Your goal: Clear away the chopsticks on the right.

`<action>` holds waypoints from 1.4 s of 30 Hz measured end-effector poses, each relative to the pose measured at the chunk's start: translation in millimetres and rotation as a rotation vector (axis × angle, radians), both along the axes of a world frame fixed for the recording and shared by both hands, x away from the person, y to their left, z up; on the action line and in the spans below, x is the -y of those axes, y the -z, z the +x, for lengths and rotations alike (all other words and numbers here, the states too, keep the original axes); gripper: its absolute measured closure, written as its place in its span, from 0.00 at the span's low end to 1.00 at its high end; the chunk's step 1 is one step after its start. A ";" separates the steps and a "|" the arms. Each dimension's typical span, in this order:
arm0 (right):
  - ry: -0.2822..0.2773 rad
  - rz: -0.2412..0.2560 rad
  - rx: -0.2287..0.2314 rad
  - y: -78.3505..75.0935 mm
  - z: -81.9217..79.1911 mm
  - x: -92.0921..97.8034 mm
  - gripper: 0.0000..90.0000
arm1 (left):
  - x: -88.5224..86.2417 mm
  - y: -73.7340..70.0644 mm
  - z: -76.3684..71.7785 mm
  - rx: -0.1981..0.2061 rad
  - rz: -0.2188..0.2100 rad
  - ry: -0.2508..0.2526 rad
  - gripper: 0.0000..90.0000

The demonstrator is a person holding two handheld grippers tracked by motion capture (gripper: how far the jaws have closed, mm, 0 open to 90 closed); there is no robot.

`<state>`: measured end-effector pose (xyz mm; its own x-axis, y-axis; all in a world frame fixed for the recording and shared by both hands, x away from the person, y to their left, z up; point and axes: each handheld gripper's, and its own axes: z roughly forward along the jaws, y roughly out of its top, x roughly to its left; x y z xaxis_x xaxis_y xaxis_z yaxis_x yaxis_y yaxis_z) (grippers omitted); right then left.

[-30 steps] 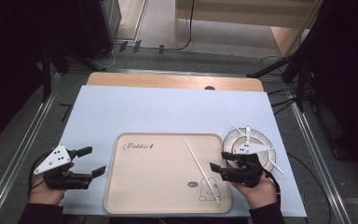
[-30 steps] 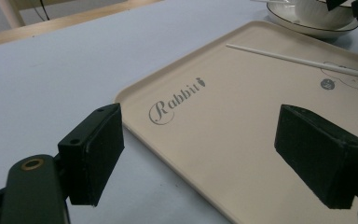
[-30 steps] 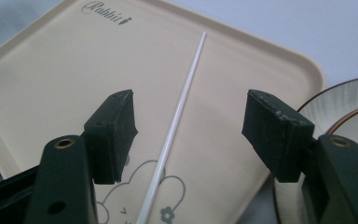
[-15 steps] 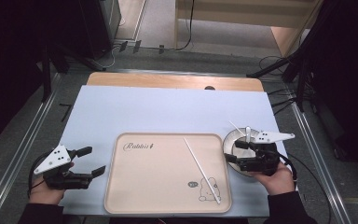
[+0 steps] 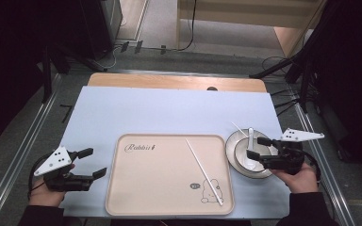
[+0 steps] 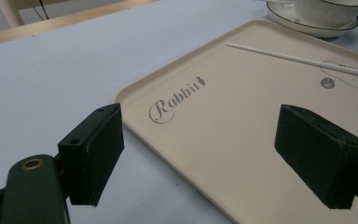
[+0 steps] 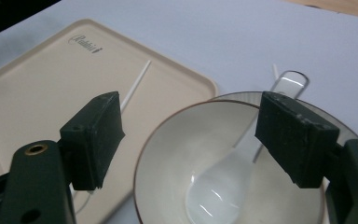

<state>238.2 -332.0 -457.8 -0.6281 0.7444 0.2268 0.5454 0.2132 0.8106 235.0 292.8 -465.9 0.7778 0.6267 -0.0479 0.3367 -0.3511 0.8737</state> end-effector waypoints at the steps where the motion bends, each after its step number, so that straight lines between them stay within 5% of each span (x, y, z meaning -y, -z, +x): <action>1: 0.001 -0.005 0.002 -0.1 -0.9 2.7 0.26 | 0.2 0.1 0.0 -0.001 -0.001 0.002 0.18; 20: 0.188 -0.033 0.003 7.2 -16.2 61.1 0.39 | 0.0 -0.5 -0.4 0.004 0.001 -0.002 0.18; 33: 0.215 -0.060 -0.137 36.5 -16.5 77.4 0.76 | 0.0 -1.2 0.4 0.007 -0.007 -0.012 0.18; 42: 0.164 -0.102 -0.239 51.5 -6.2 66.9 0.85 | 0.3 -0.9 0.4 0.006 -0.006 -0.009 0.18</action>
